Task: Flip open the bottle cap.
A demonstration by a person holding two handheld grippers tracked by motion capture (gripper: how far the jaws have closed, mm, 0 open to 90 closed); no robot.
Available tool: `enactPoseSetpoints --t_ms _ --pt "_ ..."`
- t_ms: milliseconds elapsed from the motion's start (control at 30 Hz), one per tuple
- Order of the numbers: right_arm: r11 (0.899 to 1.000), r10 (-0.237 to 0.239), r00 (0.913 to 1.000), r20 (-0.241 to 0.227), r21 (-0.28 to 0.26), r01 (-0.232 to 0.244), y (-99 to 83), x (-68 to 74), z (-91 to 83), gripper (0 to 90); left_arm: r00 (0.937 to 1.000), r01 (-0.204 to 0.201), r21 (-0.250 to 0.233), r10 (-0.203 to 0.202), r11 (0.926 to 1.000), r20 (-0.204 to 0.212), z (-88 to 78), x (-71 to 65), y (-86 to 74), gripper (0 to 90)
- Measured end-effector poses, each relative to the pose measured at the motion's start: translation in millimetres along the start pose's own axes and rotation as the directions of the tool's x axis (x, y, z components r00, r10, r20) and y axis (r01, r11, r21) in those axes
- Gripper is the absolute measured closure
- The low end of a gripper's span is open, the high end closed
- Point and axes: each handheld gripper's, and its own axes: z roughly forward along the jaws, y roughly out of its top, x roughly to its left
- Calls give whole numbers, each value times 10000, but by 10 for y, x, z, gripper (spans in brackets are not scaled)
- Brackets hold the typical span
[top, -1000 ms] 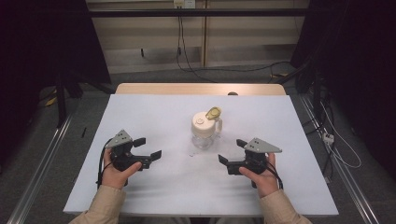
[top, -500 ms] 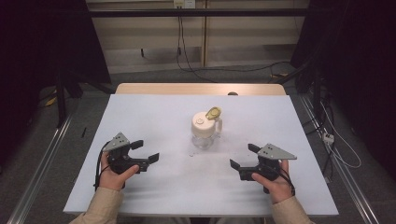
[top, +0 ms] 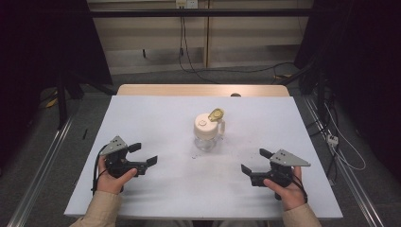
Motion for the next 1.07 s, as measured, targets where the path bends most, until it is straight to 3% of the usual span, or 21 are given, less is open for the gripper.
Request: enactPoseSetpoints --t_ms 367,1067 --pt "10000 -23 9999 120 -26 23 -36 -34 -77 69 9999 23 -74 -24 10000 -137 -96 53 -27 85" --pt "10000 -63 9996 259 60 62 -75 -52 -113 68 9994 -248 118 251 9996 -250 -119 54 -81 72"
